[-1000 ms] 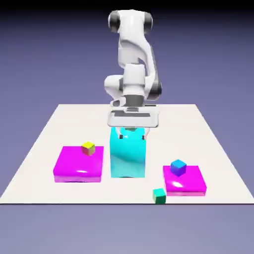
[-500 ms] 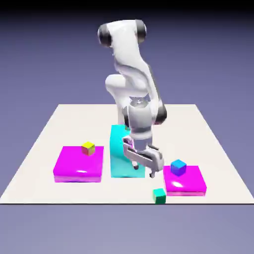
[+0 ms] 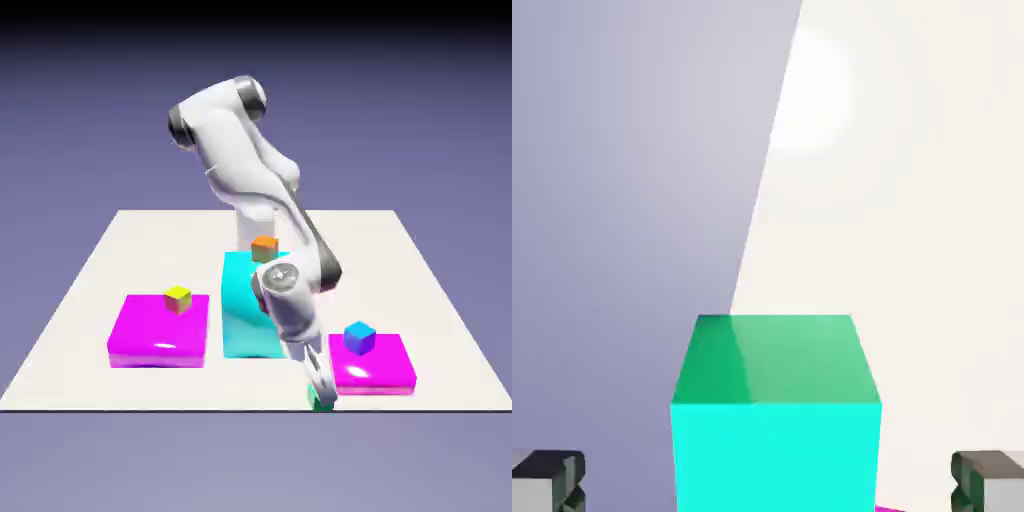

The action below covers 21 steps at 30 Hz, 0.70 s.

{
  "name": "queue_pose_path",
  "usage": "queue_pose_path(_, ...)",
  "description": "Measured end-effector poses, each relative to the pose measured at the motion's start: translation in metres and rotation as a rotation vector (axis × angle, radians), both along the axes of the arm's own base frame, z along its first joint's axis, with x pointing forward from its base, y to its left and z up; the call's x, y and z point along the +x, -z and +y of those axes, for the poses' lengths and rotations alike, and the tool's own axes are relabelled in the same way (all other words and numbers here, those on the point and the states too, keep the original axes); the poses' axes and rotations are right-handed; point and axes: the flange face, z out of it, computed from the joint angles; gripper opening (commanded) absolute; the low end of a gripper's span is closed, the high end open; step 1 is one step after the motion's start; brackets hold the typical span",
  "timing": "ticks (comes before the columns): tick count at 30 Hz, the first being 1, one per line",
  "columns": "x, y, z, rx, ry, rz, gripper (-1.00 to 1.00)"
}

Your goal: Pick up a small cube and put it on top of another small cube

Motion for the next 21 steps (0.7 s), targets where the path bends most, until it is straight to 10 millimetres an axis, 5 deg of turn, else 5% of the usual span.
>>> queue_pose_path(1, 0.0, 0.0, 0.0, 0.0, 0.0, 0.0, -1.0)
queue_pose_path(5, 0.003, -0.068, -0.015, 0.0, -0.001, -0.001, -1.0)
queue_pose_path(14, -0.05, -0.141, 0.047, -0.012, -0.193, 0.007, -1.0)
queue_pose_path(21, -0.102, -0.178, 0.09, 0.001, -0.325, -0.001, -1.0)
